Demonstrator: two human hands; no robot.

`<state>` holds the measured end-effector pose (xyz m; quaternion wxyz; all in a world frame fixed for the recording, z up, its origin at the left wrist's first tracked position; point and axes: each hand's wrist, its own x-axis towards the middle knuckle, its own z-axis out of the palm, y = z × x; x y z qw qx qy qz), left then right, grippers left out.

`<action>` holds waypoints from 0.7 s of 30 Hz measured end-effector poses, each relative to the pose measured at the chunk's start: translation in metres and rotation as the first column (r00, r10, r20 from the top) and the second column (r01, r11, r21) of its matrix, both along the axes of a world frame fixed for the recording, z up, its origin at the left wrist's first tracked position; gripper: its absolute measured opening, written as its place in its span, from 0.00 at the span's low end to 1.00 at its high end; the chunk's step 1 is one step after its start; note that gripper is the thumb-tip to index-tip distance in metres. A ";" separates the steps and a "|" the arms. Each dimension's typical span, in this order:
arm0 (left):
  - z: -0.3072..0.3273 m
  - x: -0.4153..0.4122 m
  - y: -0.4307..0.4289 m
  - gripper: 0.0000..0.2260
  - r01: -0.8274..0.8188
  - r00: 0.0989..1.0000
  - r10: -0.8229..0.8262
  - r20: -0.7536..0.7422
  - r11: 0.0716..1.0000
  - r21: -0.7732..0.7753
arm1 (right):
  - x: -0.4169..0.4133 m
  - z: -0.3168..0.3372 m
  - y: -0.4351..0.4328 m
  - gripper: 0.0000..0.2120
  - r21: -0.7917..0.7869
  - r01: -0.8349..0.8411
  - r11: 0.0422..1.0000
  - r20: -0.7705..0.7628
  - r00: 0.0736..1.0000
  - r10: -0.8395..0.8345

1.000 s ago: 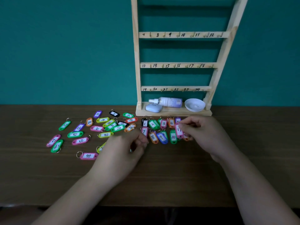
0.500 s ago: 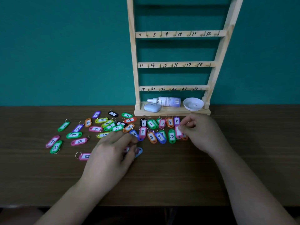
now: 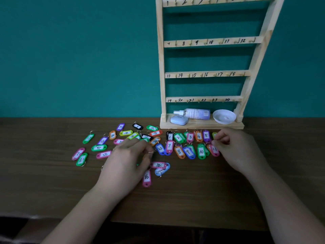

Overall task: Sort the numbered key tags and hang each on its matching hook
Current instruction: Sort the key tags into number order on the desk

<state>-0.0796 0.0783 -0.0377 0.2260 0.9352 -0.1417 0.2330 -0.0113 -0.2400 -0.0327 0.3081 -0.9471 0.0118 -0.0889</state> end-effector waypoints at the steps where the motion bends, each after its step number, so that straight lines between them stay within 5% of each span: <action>1: 0.000 0.002 0.006 0.04 -0.013 1.000 0.013 0.000 1.000 0.003 | -0.003 0.000 0.004 0.07 0.012 -0.024 1.000 0.019 1.000 0.024; 13: -0.009 0.032 0.061 0.11 -0.255 0.963 0.259 -0.076 0.965 0.058 | -0.038 -0.007 0.070 0.05 0.009 -0.352 0.936 0.208 0.916 0.342; 21: -0.014 0.035 0.056 0.22 -0.167 0.954 0.208 -0.214 0.966 0.195 | -0.046 -0.014 0.083 0.08 -0.092 -0.508 0.856 0.166 0.840 0.516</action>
